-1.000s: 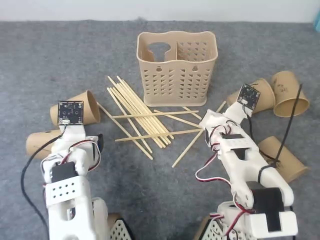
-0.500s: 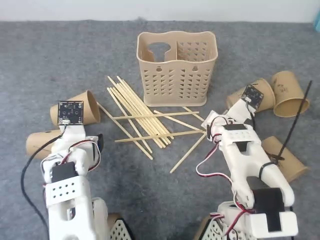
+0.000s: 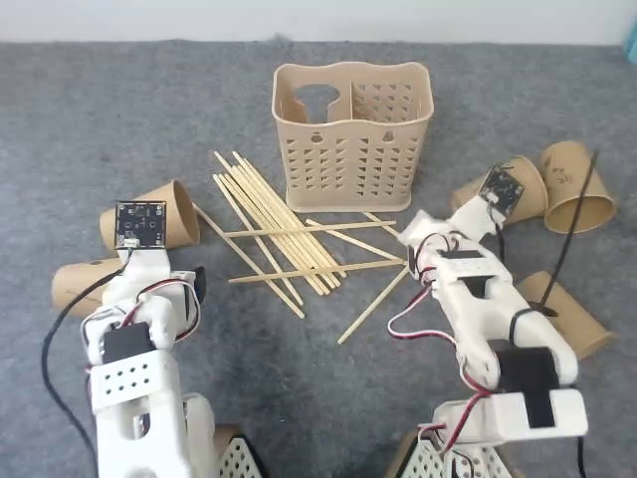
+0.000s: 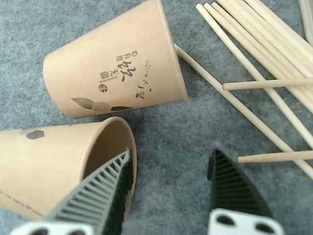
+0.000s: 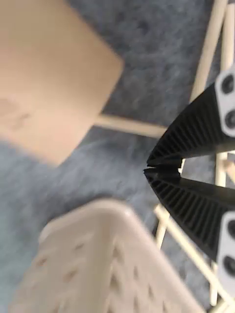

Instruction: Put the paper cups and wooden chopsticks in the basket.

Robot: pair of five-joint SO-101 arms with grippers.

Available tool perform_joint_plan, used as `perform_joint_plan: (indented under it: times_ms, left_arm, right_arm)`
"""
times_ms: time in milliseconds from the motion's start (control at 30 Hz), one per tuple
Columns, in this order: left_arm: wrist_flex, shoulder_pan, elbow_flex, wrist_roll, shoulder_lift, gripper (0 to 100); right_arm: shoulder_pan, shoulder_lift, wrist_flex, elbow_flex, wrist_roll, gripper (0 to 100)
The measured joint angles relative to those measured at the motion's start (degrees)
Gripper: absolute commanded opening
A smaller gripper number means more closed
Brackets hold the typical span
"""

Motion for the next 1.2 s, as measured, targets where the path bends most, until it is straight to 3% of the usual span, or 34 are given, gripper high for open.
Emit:
perform_joint_plan:
  times_ms: [200,400,767,1200]
  left_arm:
    - [0.0,0.0,0.0,0.0,0.0,24]
    - [0.0,0.0,0.0,0.0,0.0,24]
    - [0.0,0.0,0.0,0.0,0.0,24]
    - [0.0,0.0,0.0,0.0,0.0,24]
  right_arm:
    - [1.3,0.6,2.0,-0.8,-0.5,0.7]
    - [-0.9,0.5,10.5,-2.4,-0.6,0.7]
    - [-7.1,-4.6,33.1,-3.3,7.6,0.7]
    - [-6.9,-27.7,41.3,6.8,20.4,0.9]
